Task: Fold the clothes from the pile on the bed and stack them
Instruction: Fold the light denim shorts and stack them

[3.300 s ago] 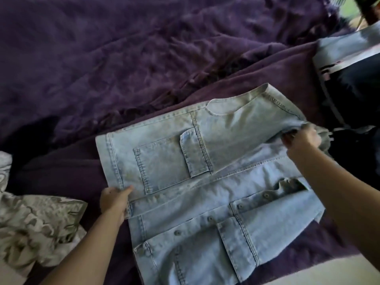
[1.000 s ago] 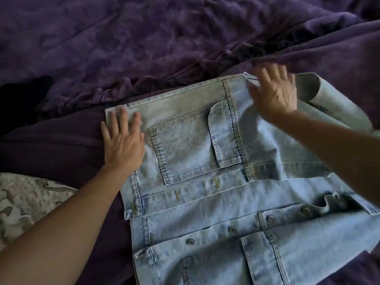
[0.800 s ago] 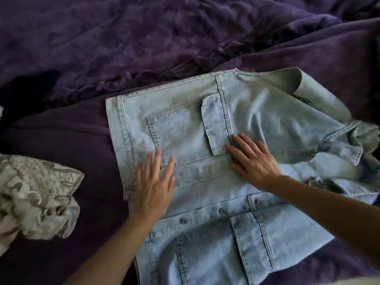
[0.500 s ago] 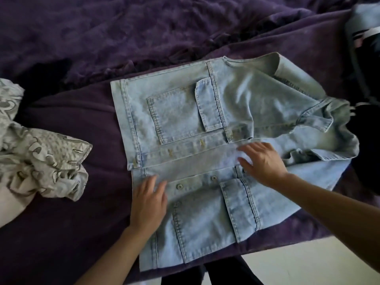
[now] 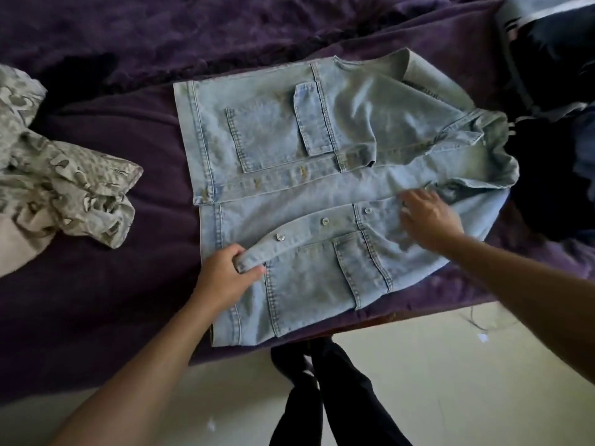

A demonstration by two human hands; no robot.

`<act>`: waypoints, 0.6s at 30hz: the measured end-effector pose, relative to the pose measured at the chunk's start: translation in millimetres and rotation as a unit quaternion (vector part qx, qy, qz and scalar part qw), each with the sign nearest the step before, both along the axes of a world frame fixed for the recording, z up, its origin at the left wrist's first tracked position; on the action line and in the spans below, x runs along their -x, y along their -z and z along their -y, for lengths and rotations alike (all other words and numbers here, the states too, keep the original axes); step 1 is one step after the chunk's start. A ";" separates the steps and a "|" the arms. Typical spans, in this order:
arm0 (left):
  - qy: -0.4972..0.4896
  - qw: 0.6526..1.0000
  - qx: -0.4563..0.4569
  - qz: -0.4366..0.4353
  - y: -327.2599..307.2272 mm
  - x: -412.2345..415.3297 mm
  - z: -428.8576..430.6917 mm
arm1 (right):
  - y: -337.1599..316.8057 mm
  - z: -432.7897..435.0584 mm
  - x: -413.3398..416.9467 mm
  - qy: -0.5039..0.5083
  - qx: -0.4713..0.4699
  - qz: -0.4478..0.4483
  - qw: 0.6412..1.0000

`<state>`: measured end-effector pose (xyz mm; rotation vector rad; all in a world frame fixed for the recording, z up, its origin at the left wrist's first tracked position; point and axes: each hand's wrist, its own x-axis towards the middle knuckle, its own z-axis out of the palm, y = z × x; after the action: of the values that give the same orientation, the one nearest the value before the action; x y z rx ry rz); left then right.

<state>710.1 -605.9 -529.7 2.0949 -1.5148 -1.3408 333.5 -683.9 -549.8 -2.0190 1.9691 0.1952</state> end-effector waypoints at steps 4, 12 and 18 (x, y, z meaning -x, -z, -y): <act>-0.020 1.000 -0.004 -0.018 12.1 -2.9 9.7 | 19.3 50.4 0.1 -0.030 -0.148 -0.071 0.986; -0.066 0.995 0.052 0.060 6.9 -29.9 47.6 | -10.4 62.9 24.1 0.072 0.050 -0.006 0.996; -0.024 0.951 0.016 0.309 16.7 -21.7 86.4 | -7.3 115.2 1.9 0.047 0.059 0.084 0.994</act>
<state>731.8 -692.3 -546.3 2.6594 -1.6542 -0.6511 331.6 -799.0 -542.6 -1.9379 2.0052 -0.1121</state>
